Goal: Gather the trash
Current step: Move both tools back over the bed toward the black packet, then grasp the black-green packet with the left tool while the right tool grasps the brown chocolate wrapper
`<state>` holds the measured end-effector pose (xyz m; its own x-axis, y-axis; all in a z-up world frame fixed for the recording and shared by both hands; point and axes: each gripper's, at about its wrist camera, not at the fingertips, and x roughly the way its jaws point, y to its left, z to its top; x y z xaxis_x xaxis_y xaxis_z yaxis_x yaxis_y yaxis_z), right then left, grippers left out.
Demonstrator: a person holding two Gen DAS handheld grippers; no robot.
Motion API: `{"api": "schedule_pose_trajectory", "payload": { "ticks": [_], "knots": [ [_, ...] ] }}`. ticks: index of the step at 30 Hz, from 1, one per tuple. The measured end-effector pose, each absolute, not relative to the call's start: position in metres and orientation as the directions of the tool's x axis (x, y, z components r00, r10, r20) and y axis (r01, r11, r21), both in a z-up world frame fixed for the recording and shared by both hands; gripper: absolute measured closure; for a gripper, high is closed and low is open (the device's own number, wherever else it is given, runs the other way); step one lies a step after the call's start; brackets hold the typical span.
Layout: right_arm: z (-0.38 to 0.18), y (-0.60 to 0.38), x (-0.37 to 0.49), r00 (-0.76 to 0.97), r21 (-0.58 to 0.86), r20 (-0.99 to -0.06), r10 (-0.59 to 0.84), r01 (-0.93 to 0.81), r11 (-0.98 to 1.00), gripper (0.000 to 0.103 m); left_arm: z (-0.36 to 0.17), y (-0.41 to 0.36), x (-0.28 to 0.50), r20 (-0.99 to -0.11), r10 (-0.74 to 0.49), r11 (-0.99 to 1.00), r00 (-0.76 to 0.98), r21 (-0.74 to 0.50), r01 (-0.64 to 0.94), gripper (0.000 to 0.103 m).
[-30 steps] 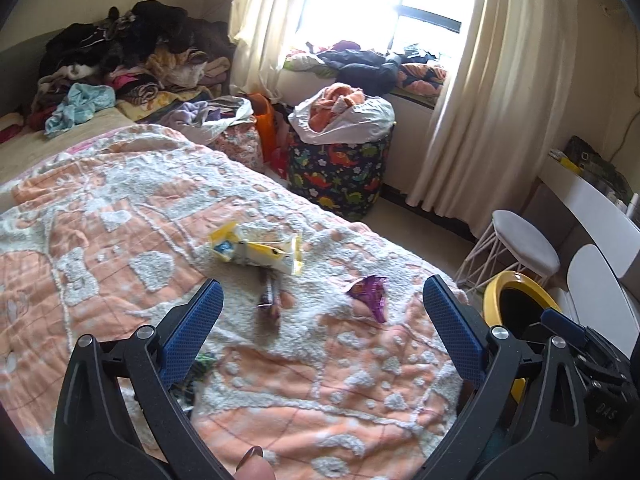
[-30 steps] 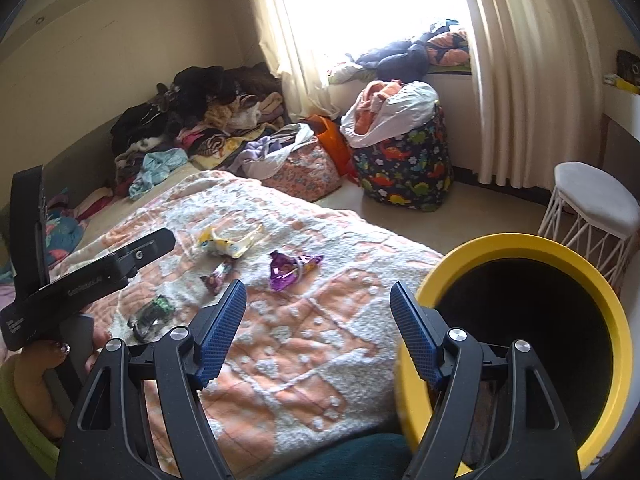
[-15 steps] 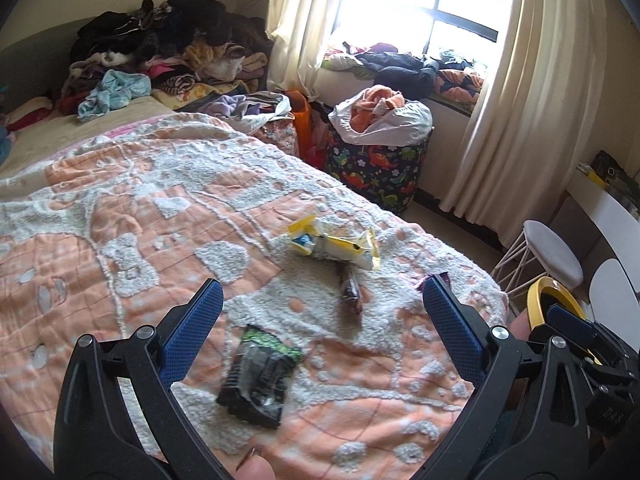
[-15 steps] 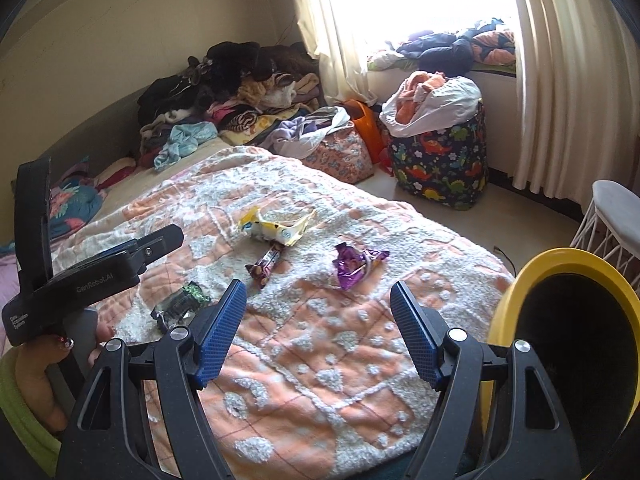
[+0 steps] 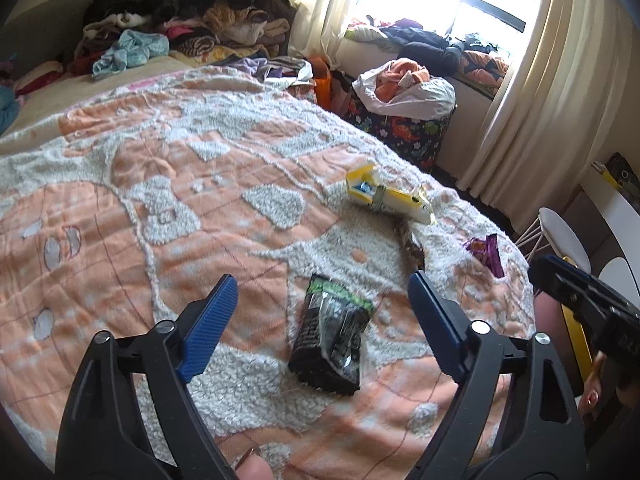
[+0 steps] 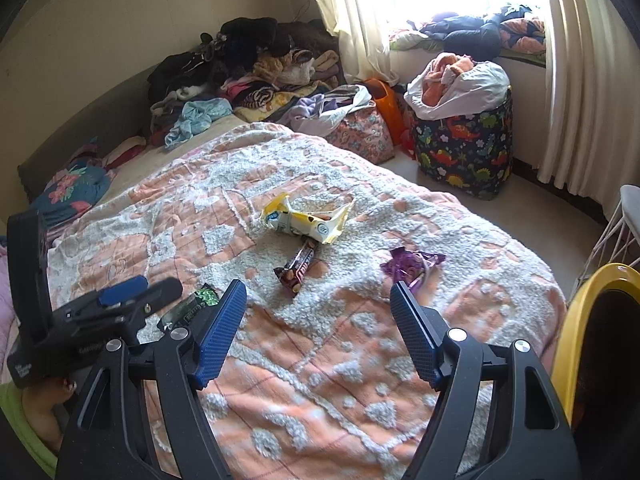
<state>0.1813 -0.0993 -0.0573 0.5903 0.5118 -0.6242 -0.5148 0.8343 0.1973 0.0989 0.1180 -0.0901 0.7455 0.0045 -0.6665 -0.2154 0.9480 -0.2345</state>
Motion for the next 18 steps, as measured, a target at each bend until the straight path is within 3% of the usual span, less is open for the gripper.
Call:
{"api": "schedule_pose_trajectory", "payload": {
  "ticks": [2,4,7,18],
  "knots": [
    [-0.062,-0.091,0.187,0.573,0.207,-0.635,0.518,-0.520,0.829,0.032,-0.097,0.120,0.098,-0.680,-0.017,0.942,0.733,-0.256,-0.216,0.029],
    [-0.066,-0.081,0.194,0.555,0.213,-0.647,0.522,-0.526,0.823,0.034,-0.104,0.119,0.097,-0.695,-0.037,0.940,0.718,-0.268,-0.211,0.039],
    [-0.073,-0.067,0.203,0.534,0.213,-0.667,0.520,-0.532,0.820,0.037,-0.111,0.117,0.097,-0.707,-0.059,0.937,0.704,-0.283,-0.206,0.040],
    [-0.106,-0.032,0.237,0.437,0.249,-0.740,0.511,-0.528,0.812,0.059,-0.125,0.113,0.097,-0.722,-0.084,0.934,0.686,-0.297,-0.199,0.072]
  ]
}}
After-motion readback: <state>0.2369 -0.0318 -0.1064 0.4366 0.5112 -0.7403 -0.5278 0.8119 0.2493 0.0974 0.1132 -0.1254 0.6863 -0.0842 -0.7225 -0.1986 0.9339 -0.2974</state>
